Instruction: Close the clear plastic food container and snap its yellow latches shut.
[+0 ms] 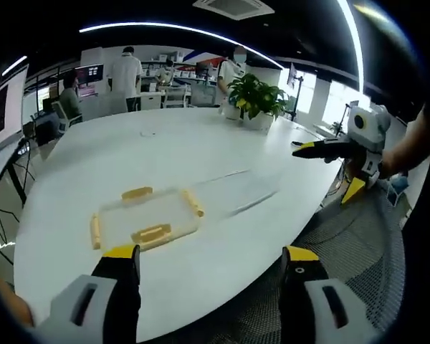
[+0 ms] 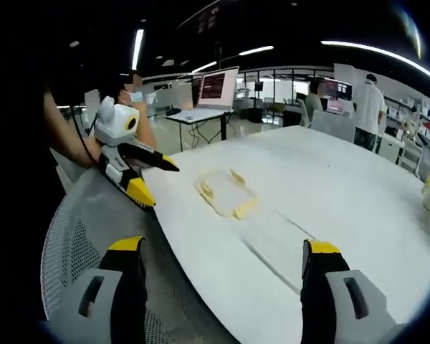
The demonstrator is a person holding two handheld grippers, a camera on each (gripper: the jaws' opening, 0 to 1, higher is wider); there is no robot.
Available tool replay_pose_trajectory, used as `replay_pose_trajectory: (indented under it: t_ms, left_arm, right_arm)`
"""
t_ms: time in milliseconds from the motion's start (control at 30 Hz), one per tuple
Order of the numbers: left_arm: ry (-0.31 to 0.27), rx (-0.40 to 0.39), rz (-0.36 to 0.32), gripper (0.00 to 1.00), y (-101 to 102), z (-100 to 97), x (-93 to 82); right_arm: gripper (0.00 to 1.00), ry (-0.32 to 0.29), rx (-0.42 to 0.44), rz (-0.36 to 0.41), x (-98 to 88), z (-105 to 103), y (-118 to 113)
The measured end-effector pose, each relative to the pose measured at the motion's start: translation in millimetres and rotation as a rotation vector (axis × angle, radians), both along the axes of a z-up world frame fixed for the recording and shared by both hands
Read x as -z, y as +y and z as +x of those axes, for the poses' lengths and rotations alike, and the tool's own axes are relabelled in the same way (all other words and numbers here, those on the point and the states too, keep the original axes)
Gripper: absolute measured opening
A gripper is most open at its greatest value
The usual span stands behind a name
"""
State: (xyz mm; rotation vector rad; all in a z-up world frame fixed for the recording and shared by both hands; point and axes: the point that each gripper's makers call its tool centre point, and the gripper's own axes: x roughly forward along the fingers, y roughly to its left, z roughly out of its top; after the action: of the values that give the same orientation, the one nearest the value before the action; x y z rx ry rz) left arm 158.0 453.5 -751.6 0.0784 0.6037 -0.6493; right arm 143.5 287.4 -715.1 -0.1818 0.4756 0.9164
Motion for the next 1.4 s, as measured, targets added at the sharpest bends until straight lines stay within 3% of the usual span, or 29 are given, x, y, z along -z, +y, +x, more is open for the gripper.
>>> replay_pose_trajectory:
  t_ms: [200, 367, 700, 900, 1033, 1100, 1400]
  left_arm:
    - [-0.007, 0.031, -0.011, 0.77, -2, 1.2, -2.5]
    - [-0.007, 0.053, -0.037, 0.77, 2, 0.3, -7.4]
    - [0.021, 0.167, -0.028, 0.77, 17, -5.9, -5.0]
    - [0.052, 0.218, -0.006, 0.75, 28, -6.4, -0.7]
    - [0.071, 0.213, -0.004, 0.74, 36, -1.1, 1.3]
    - [0.087, 0.209, -0.007, 0.74, 41, 2.6, 2.8]
    - [0.13, 0.256, 0.078, 0.74, 62, 20.9, 15.2]
  right_arm:
    - [0.87, 0.017, 0.062, 0.031, -7.1, 6, 15]
    - [0.86, 0.012, 0.064, 0.036, -13.4, 4, 27]
    - [0.81, -0.013, -0.02, -0.076, -11.5, 11, 57]
    - [0.81, -0.003, -0.053, -0.091, -10.4, 18, 74]
    - [0.8, 0.016, -0.082, -0.091, -3.1, 21, 85]
    - [0.8, 0.02, -0.11, -0.132, 4.9, 23, 87]
    - [0.78, 0.047, -0.159, -0.151, 16.9, 40, 104]
